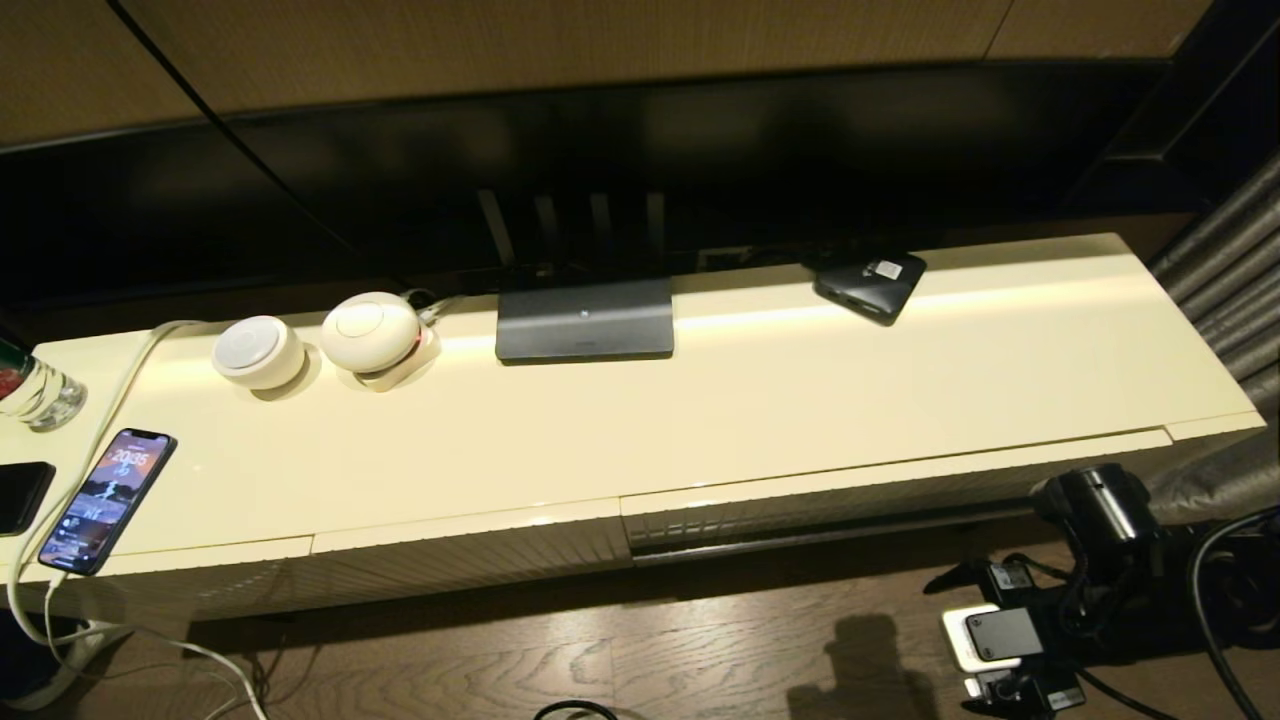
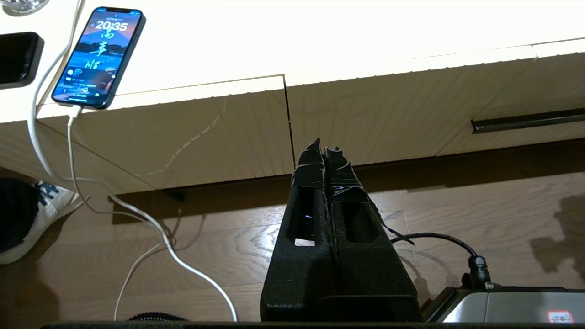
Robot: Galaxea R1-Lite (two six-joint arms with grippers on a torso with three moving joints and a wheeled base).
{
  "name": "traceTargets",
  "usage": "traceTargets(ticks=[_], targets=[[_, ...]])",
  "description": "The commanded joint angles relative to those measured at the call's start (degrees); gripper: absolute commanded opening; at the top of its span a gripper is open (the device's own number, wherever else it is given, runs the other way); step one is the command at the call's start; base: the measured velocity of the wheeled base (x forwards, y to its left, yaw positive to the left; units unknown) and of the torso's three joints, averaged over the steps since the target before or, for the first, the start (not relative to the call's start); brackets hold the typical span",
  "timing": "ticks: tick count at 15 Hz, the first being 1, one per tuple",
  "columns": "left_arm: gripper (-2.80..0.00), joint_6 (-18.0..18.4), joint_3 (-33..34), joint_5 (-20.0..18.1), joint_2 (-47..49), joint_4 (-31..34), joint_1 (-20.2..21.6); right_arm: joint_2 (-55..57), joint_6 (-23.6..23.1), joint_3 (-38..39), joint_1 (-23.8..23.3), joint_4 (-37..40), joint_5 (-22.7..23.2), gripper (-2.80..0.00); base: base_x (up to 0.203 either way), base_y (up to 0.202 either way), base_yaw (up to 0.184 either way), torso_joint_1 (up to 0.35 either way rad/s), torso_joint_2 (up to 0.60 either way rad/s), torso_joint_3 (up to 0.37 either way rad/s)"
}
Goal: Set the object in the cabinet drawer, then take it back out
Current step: Open the drawer
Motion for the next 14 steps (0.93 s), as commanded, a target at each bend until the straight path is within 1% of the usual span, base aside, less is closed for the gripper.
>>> traceTargets(ticks=[1,5,10,14], targets=[[-2.8,0.0,0.2,0.0,0.1,0.0,0.0,3.2,-0.5,-0.7,0.1,-1.3,0.0,0.0,0.0,0.0,0.0,0.0,0.0,0.0],[-2.8,0.0,0.2,0.0,0.1,0.0,0.0,6.6,-0.5,-1.6,0.1,-4.6,-0.2,0.0,0.0,0.0,0.0,0.0,0.0,0.0],[-2.8,0.0,0.2,0.0,0.1,0.0,0.0,9.7,-0.6,-4.1,0.1,-6.5,-0.4,0.0,0.0,0.0,0.0,0.0,0.0,0.0],[-2.8,0.0,0.2,0.0,0.1,0.0,0.0,11.8,-0.5,-6.5,0.0,-6.8,-2.2,0.0,0.0,0.0,0.0,0.0,0.0,0.0]])
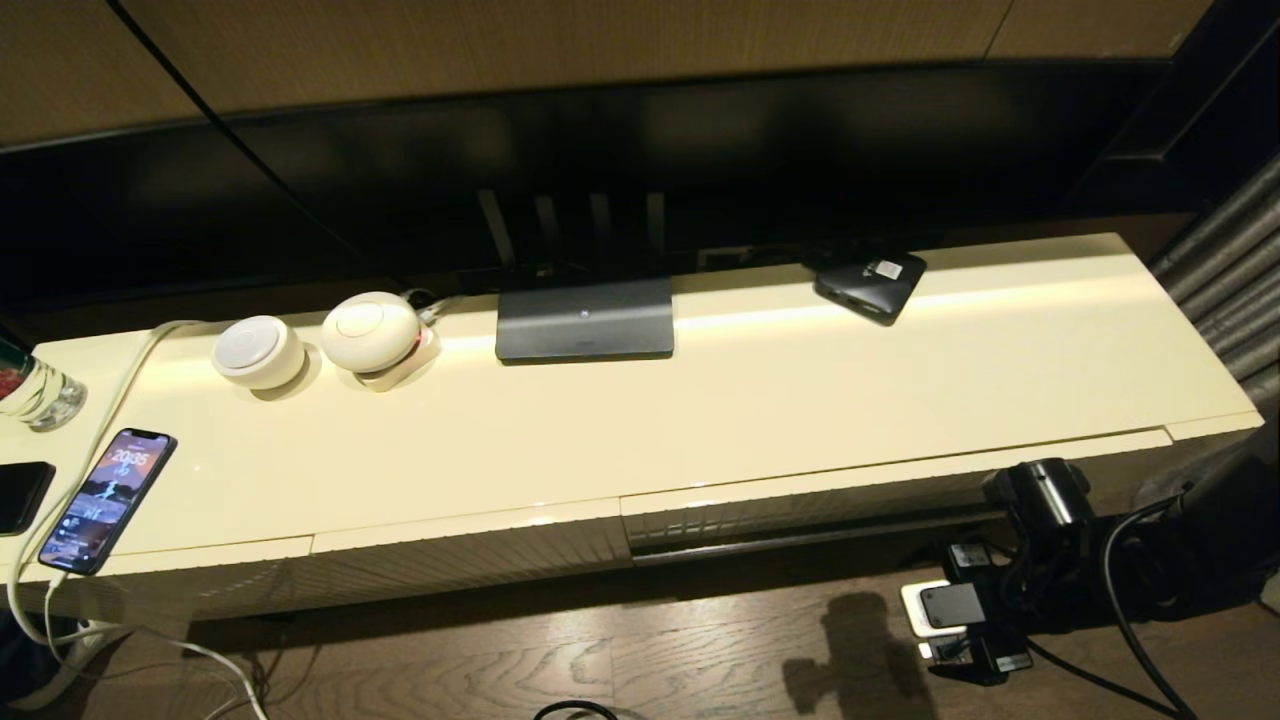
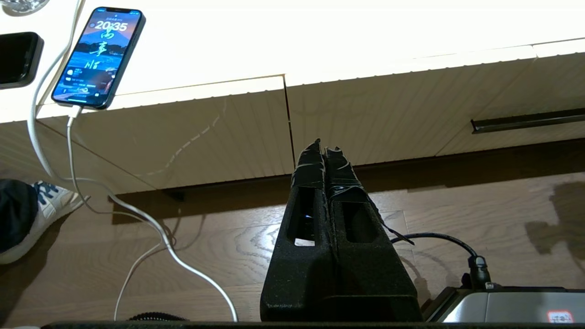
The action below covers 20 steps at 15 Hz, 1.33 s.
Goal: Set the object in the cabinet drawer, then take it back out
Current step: Open the drawer
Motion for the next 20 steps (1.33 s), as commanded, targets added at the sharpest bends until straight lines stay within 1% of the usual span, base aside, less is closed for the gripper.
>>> traceTargets(ticks=[1,4,7,12,15,20], targets=[[-2.8,0.0,0.2,0.0,0.1,0.0,0.1,1.6,-0.5,-1.2,0.0,-0.5,0.1,0.0,0.0,0.0,0.0,0.0,0.0,0.0],[-2.8,0.0,0.2,0.0,0.1,0.0,0.0,3.3,-0.5,-2.4,0.0,-3.7,-0.4,0.0,0.0,0.0,0.0,0.0,0.0,0.0],[-2.8,0.0,0.2,0.0,0.1,0.0,0.0,3.8,-0.5,-3.2,0.0,-3.8,-0.8,0.0,0.0,0.0,0.0,0.0,0.0,0.0],[-2.8,0.0,0.2,0.0,0.1,0.0,0.0,5.9,-0.5,-6.9,0.0,-3.8,-1.6,0.0,0.0,0.0,0.0,0.0,0.0,0.0],[-2.8,0.0,0.2,0.0,0.1,0.0,0.0,7.0,-0.5,-8.7,0.0,-5.9,-2.0,0.0,0.0,0.0,0.0,0.0,0.0,0.0],[-2.8,0.0,0.2,0.0,0.1,0.1,0.0,8.1,-0.3,-10.0,0.0,-6.1,-2.8,0.0,0.0,0.0,0.0,0.0,0.0,0.0]])
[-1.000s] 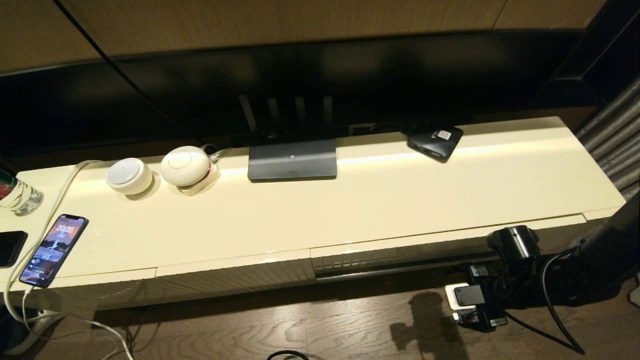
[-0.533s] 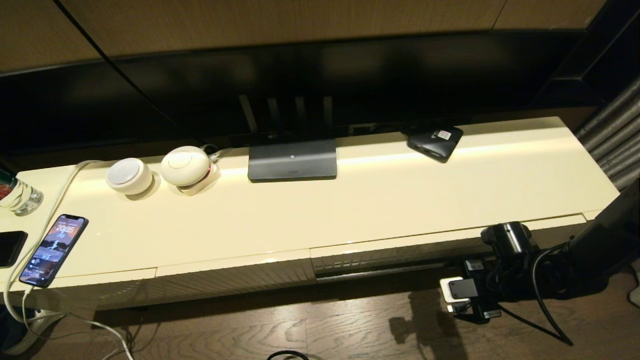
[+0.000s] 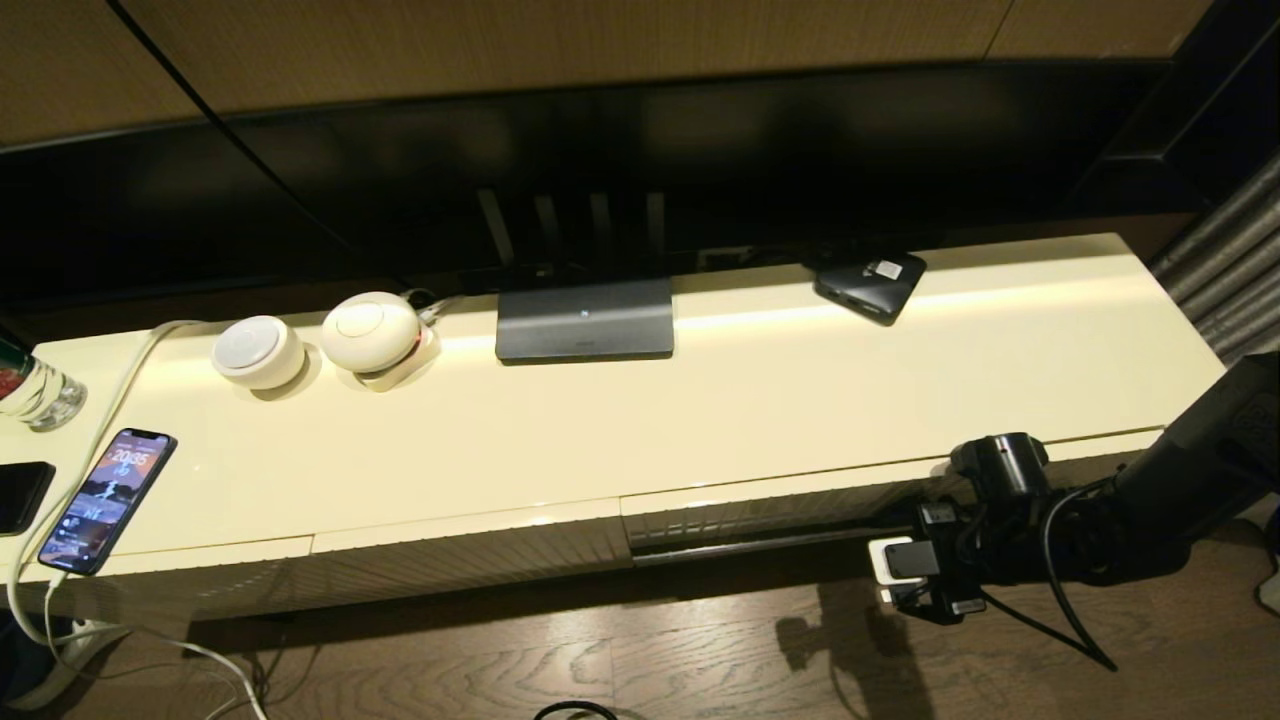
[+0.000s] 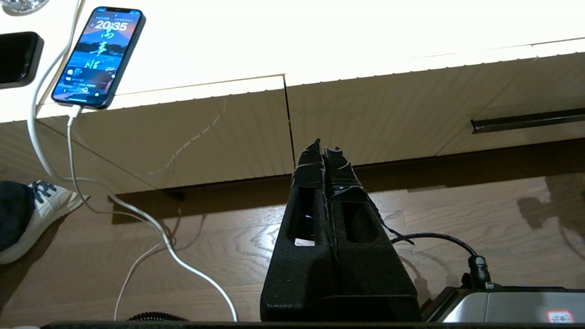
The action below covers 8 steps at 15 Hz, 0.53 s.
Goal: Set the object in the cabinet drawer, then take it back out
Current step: Open the drawer
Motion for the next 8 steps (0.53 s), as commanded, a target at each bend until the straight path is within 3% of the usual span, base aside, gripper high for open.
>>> traceTargets(ticks=[1,8], targets=[[-2.8,0.0,0.2,0.0,0.1,0.1,0.0,0.6,-0.4,-0.6,0.0,-0.2,0.1,0.0,0.0,0.0,0.0,0.0,0.0,0.0],[-2.8,0.0,0.2,0.0,0.1,0.0,0.0,2.0,-0.3,-0.3,0.0,-0.1,-0.3,0.0,0.0,0.0,0.0,0.0,0.0,0.0]])
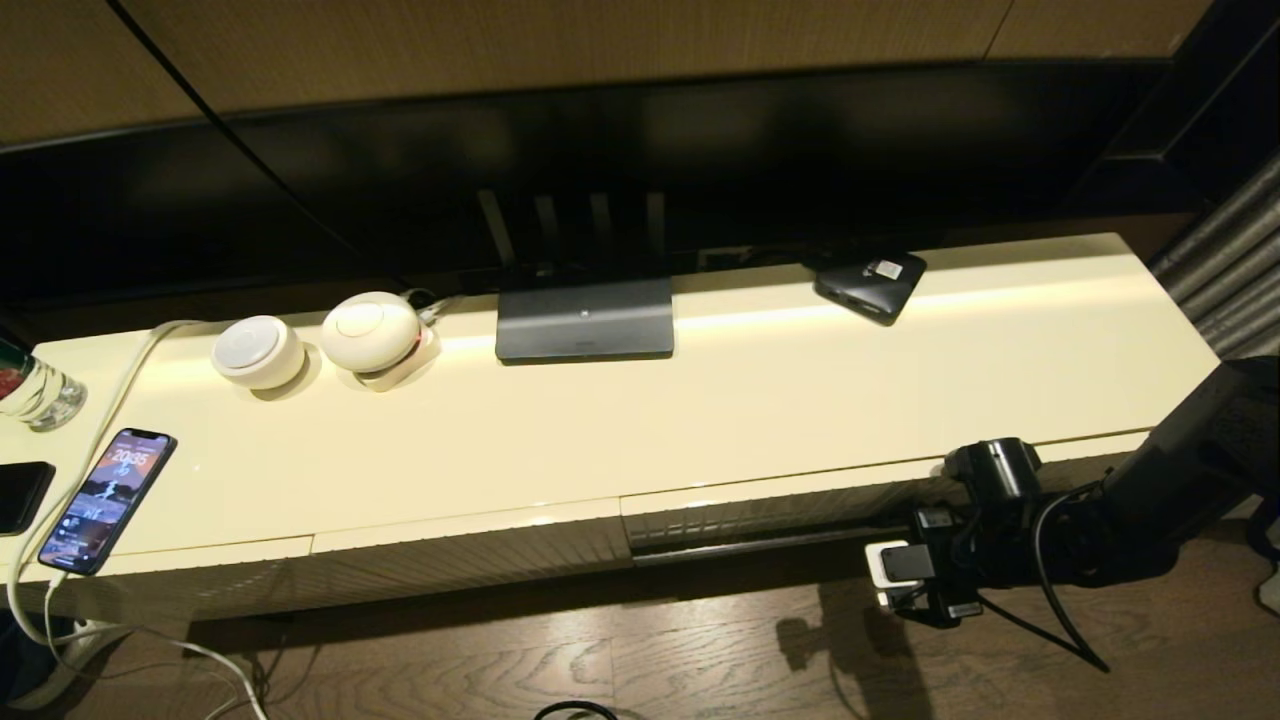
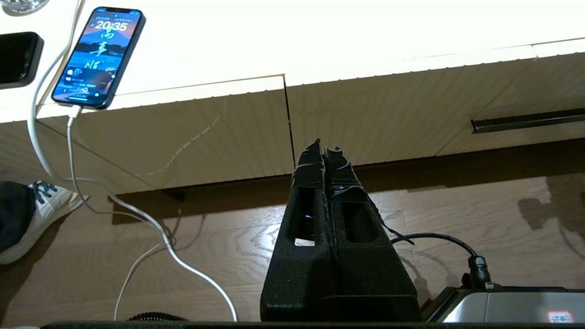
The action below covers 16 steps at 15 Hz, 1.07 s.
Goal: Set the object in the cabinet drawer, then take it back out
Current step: Open the drawer
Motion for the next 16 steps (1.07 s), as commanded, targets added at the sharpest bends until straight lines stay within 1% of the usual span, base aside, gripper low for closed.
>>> traceTargets(ticks=[1,6,16], targets=[[-2.8,0.0,0.2,0.0,0.1,0.0,0.1,0.4,-0.5,0.2,0.1,-0.1,0.1,0.0,0.0,0.0,0.0,0.0,0.0,0.0],[-2.8,0.0,0.2,0.0,0.1,0.0,0.0,0.4,-0.3,1.8,0.7,0.2,0.1,0.0,0.0,0.0,0.0,0.0,0.0,0.0],[-2.8,0.0,0.2,0.0,0.1,0.0,0.0,-1.1,-0.6,8.9,1.3,0.5,0.2,0.0,0.0,0.0,0.0,0.0,0.0,0.0]])
